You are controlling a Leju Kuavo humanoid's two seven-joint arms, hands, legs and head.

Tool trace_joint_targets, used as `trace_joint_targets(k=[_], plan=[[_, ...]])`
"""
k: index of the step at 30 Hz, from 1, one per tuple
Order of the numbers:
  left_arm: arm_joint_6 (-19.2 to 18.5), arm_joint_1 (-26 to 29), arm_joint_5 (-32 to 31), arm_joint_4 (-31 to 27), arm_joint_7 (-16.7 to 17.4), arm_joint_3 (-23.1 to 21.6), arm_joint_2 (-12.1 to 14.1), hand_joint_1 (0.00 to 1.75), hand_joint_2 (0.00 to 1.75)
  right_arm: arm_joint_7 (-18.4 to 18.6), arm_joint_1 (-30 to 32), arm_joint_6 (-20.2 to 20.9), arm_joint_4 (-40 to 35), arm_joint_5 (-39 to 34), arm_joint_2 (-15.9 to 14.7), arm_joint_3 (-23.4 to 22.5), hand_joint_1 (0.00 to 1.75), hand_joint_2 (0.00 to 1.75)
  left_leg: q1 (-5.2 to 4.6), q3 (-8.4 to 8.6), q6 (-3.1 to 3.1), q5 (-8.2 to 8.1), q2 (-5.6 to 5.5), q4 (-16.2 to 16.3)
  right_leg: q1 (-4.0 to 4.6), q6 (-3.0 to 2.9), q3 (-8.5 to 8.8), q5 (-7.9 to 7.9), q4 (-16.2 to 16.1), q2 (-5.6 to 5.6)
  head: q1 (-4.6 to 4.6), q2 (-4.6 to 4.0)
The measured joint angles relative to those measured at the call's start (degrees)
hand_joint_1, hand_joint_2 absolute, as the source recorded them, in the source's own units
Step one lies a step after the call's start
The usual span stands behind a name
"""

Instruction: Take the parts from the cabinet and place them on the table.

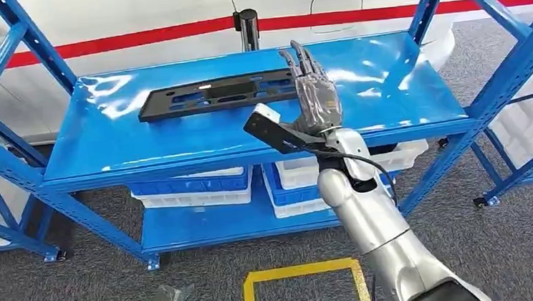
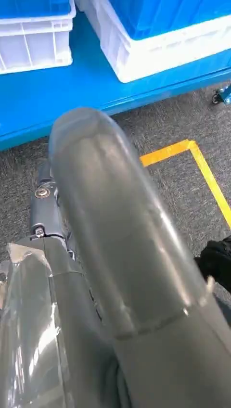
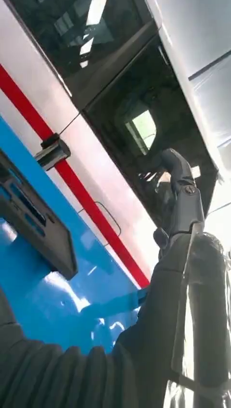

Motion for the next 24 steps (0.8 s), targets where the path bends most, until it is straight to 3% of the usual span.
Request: trace_joint_targets(k=[1, 2, 4, 5, 6, 7, 9, 10, 11, 13, 14, 15, 16, 17, 19, 20, 21, 22, 24], plan=[[-0.02, 0.14, 0.02, 0.11, 0.02, 0.0, 0.0, 0.0, 0.0, -0.07, 0.69, -0.07, -0.39, -0.02, -0.13, -0.11, 0.0, 1.75, -0.02, -1.11, 0.11, 0.67, -0.01, 0.33, 0.09, -0.02, 0.39, -0.35, 0.0, 0.09, 0.02, 0.0], [-0.09, 0.25, 0.11, 0.24, 0.09, 0.0, 0.0, 0.0, 0.0, -0.18, 1.45, -0.13, -0.92, -0.09, -0.31, -0.24, 0.0, 1.75, -0.04, -0.82, 0.39, 2.78, 0.0, -1.97, 0.25, -0.03, 0.94, -0.67, 0.0, 0.18, -0.07, 0.0], [-0.33, 0.28, 0.43, 0.28, 0.41, 0.02, 0.0, 0.0, 0.0, -0.48, 2.71, -0.35, -2.86, -0.5, -0.74, -0.74, 0.0, 1.75, -0.28, 3.07, 1.53, 9.37, -0.02, -12.17, 0.6, 0.04, 2.15, -1.52, -0.05, 0.26, -0.02, 0.0], [-0.42, 0.28, 0.59, 0.31, 0.59, 0.04, 0.02, 0.0, 0.0, -0.66, 3.18, -0.39, -3.52, -0.66, -0.87, -0.96, 0.0, 1.75, -0.62, 5.02, 2.38, 11.86, 0.01, -16.93, 0.55, 0.08, 2.51, -1.86, -0.16, 0.27, 0.0, 0.0], [-0.44, 0.19, 0.87, 0.35, 1.02, 0.07, 0.22, 0.0, 0.0, -0.83, 3.62, -0.63, -4.19, -0.94, -1.22, -1.4, 0.0, 1.75, -0.99, 5.32, 2.71, 9.96, 0.15, -17.39, 1.05, 0.42, 2.67, -2.12, -0.16, 0.29, 0.38, 0.0], [-0.42, 0.18, 1.29, 0.37, 1.41, 0.07, 0.22, 0.0, 0.0, -0.92, 4.11, -0.79, -4.8, -1.16, -1.48, -1.68, 0.0, 1.75, -1.32, 5.45, 2.73, 9.25, -0.07, -17.51, 0.52, 0.73, 2.53, -2.34, -0.25, 0.33, 0.26, 0.02], [0.28, 0.57, 2.31, 0.54, 3.56, 0.13, 0.26, 0.0, 0.0, -1.27, 5.69, -0.81, -6.2, -1.55, -1.88, -2.18, 0.0, 1.75, -1.55, 6.33, 3.37, 9.94, -0.13, -17.64, 0.57, 1.46, 2.94, -2.76, -0.52, 0.29, 0.22, 0.0], [0.46, 0.69, 2.49, 0.63, 4.04, 0.24, 0.33, 0.0, 0.0, -1.51, 6.05, -0.85, -6.99, -1.68, -1.9, -2.38, 0.0, 1.75, -1.14, 7.2, 3.65, 10.26, -0.03, -18.58, 1.14, 1.66, 3.23, -2.98, -0.68, 0.27, 0.16, 0.0], [0.5, 0.85, 2.56, 0.72, 4.24, 0.39, 0.44, 0.0, 0.0, -1.62, 6.42, -0.87, -7.56, -1.75, -2.27, -2.75, 0.0, 1.75, -0.78, 8.04, 3.69, 10.48, 0.12, -19.37, 0.8, 1.72, 2.81, -3.4, 0.4, 0.0, 0.22, 0.0], [0.72, 0.78, 2.86, 0.87, 4.5, 0.55, 0.59, 0.0, 0.0, -1.73, 6.52, -0.87, -8.15, -1.9, -2.73, -3.04, 0.0, 1.75, -0.67, 8.77, 4.22, 10.09, 0.16, -19.68, 0.64, 1.52, -1.17, -5.94, 7.67, 0.04, 0.33, 0.0], [1.0, 0.81, 3.15, 0.98, 4.85, 0.59, 0.59, 0.0, 0.0, -1.73, 6.97, -0.87, -8.24, -1.9, -3.04, -3.21, 0.0, 1.75, -0.68, 9.0, 4.23, 9.67, 0.07, -19.68, 0.44, 1.56, -4.17, -7.46, 12.6, 0.03, 0.35, 0.0], [1.48, 0.89, 3.82, 1.22, 5.67, 0.76, 0.59, 0.0, 0.0, -1.73, 7.57, -0.87, -8.3, -2.05, -3.32, -3.34, 0.0, 1.75, -0.67, 9.23, 4.22, 9.32, -0.07, -19.66, 0.21, 1.83, -6.93, -8.46, 16.7, 0.03, 0.31, 0.0], [1.97, 1.12, 4.68, 1.42, 6.82, 1.18, 0.63, 0.0, 0.0, -1.79, 8.06, -0.87, -8.3, -2.16, -3.5, -3.41, 0.0, 1.75, -0.61, 9.55, 4.01, 9.02, -0.18, -19.64, -0.03, 2.28, -8.43, -8.23, 18.23, 0.02, 0.42, 0.0], [2.82, 1.49, 5.38, 1.71, 7.96, 1.69, 0.77, 0.0, 0.0, -1.9, 8.41, -0.87, -8.3, -2.43, -3.61, -3.41, 0.0, 1.75, -0.54, 10.0, 3.79, 8.62, -0.29, -19.62, -0.34, 3.11, -8.38, -6.82, 16.76, 0.01, 0.37, 0.0], [5.49, 2.43, 5.93, 2.3, 10.89, 2.62, 1.27, 0.0, 0.0, -2.41, 8.51, -0.87, -8.3, -3.08, -3.72, -3.43, 0.0, 1.75, -0.21, 11.04, 3.02, 7.5, -0.31, -19.17, -1.22, 5.13, -4.64, -1.3, 6.77, -0.2, 0.39, 0.0], [6.69, 2.87, 6.19, 2.56, 12.09, 2.93, 1.81, 0.0, 0.0, -2.8, 8.5, -0.9, -8.3, -3.35, -3.76, -3.47, 0.0, 1.75, -0.12, 11.3, 2.57, 6.86, -0.31, -18.75, -1.56, 5.75, -2.82, 0.85, 2.16, -0.44, 0.46, 0.0], [7.85, 3.27, 6.6, 2.93, 13.29, 3.46, 2.49, 0.0, 0.0, -3.08, 8.46, -0.87, -8.22, -3.67, -3.8, -3.5, 0.0, 1.75, -0.46, 11.22, 1.96, 6.1, -0.27, -18.16, -1.41, 5.44, -1.69, 1.08, 0.85, -0.53, 0.75, 0.0], [8.65, 3.79, 6.9, 3.32, 14.53, 4.04, 2.89, 0.0, 0.0, -3.36, 8.48, -0.89, -8.2, -3.87, -3.67, -3.43, 0.0, 1.75, -0.49, 11.24, 1.6, 5.72, -0.26, -17.96, -1.27, 4.14, -1.66, 0.93, 0.75, -0.29, 0.59, 0.0], [9.48, 4.9, 7.67, 3.8, 15.95, 5.04, 3.64, 0.0, 0.0, -3.61, 8.16, -0.87, -7.93, -4.09, -3.67, -3.43, 0.0, 1.75, -0.17, 11.45, 1.19, 5.46, -0.27, -18.05, -0.85, 3.17, -1.69, 0.46, 0.97, -0.24, 0.48, 0.0]])
